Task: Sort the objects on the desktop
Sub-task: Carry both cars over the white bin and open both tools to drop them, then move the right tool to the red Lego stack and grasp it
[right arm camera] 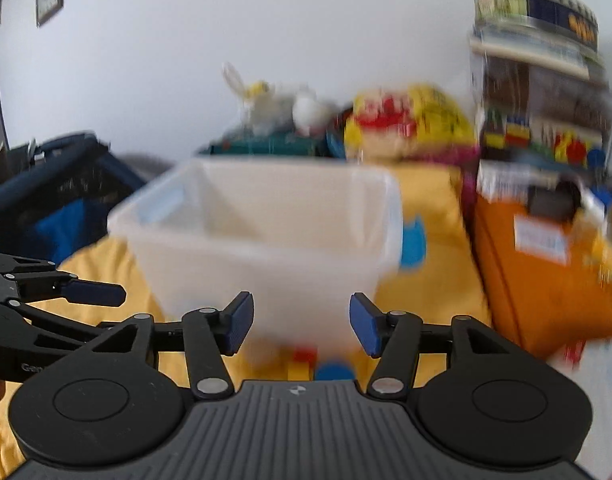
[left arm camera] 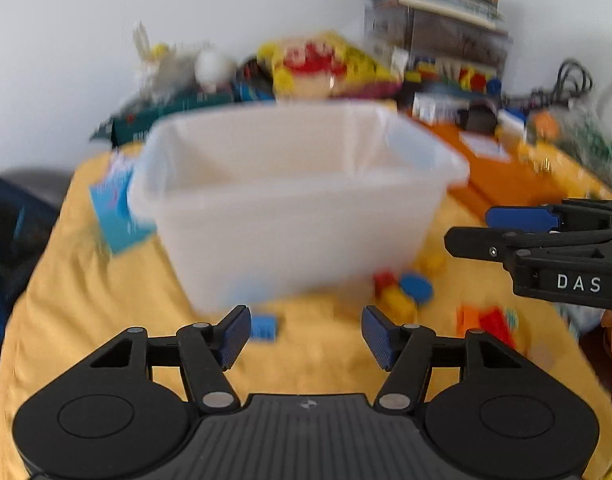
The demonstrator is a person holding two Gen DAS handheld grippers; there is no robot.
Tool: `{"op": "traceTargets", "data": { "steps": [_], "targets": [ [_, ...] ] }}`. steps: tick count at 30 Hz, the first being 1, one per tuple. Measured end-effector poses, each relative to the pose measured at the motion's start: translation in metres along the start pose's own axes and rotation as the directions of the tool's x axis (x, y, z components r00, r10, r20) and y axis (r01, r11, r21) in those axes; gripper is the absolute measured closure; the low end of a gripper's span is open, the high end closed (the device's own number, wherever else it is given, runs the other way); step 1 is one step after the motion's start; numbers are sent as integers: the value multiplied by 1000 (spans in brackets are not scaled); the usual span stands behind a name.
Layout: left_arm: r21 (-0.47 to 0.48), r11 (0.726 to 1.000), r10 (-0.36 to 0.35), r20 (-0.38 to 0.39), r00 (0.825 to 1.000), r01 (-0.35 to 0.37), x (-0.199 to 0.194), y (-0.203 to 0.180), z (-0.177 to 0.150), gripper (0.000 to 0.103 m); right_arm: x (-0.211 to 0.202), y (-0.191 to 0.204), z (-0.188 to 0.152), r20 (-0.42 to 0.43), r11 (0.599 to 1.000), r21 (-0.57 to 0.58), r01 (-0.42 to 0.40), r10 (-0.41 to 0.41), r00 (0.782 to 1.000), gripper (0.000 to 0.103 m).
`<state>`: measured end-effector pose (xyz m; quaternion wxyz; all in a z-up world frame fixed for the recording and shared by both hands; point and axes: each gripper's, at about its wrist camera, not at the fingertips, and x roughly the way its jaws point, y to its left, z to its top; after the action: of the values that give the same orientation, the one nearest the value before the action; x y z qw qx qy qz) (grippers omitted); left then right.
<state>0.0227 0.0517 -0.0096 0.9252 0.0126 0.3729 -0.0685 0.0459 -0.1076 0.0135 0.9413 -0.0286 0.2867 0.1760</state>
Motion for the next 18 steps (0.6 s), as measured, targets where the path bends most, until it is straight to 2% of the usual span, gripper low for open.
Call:
{"op": "traceTargets", "data": {
  "steps": [4,7,9,15,18],
  "targets": [
    [4,1000,-7,-96,995,7,6,-8,-22,38,1,2,-30,-83,1000,10,-13,14,996,46],
    [8,1000,6,-124,992,-5,7,-13,-32,36,1,9,-50,-136,1000,-13,-22,20,991,46],
    [35,999,5,-127,992,-1,8,-18,-38,35,0,14,-61,-159,999,-24,-21,17,987,46],
    [83,996,-34,-136,990,46,5,-31,-42,35,-6,25,-89,-215,995,-97,-3,-18,976,60],
    [77,996,-25,-137,990,36,5,-31,-44,35,-10,19,-93,-204,994,-87,65,-82,975,62]
  ]
}}
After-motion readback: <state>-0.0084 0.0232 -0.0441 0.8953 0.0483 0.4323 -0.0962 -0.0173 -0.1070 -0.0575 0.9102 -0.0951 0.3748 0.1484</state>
